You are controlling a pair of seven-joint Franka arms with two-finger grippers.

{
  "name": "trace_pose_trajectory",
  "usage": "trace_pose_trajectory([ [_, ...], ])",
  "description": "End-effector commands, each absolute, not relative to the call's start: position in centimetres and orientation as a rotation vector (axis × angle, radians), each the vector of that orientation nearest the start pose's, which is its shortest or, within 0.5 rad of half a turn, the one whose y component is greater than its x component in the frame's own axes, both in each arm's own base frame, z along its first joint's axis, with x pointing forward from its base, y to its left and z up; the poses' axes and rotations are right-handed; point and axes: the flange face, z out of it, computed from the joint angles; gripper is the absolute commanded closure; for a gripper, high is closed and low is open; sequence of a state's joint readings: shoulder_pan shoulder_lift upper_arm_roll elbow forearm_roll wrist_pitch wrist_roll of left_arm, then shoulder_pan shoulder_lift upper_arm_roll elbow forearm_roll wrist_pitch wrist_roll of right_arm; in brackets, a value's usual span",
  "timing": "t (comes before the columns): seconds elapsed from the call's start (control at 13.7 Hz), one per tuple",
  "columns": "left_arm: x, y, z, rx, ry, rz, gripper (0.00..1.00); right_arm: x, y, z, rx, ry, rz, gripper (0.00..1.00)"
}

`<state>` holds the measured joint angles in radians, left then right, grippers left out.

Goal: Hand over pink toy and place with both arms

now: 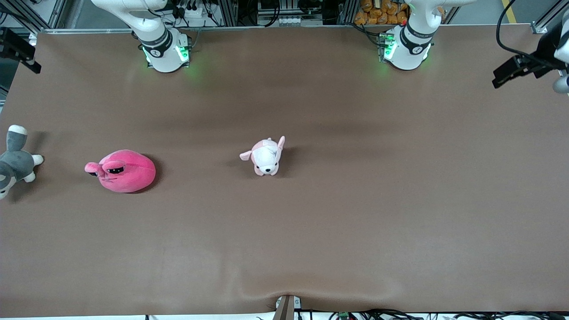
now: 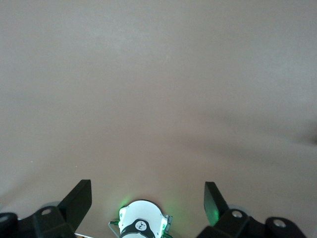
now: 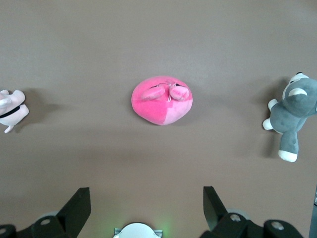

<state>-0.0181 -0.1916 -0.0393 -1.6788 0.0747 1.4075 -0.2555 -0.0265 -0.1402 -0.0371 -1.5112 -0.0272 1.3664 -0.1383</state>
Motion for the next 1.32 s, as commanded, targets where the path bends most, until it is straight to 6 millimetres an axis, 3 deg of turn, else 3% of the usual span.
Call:
trace_pose_trajectory([
  [0.0,45.5,-2.6,66.3,-3.059,-0.254,0.070,0.00,49.4,-4.1,71.2,-3.181,-0.128,0.018,0.00],
  [0.22,44.2,-3.4,66.8,-3.076,-0.176,0.066,0.00,49.4,-3.8,71.3,-3.173,-0.135,0.016,0.00],
  [0.59,44.2,-3.4,67.4,-3.083,-0.051,0.046,0.00,49.1,-3.5,71.0,-3.164,-0.133,0.063,0.00],
  [1.02,47.2,-3.2,68.5,-3.074,-0.090,0.030,0.00,49.2,-3.1,70.9,-3.162,-0.141,0.063,0.00],
  [1.24,47.4,-3.0,68.2,-3.070,-0.095,0.046,0.00,49.2,-2.7,70.9,-3.153,-0.154,0.066,0.00],
])
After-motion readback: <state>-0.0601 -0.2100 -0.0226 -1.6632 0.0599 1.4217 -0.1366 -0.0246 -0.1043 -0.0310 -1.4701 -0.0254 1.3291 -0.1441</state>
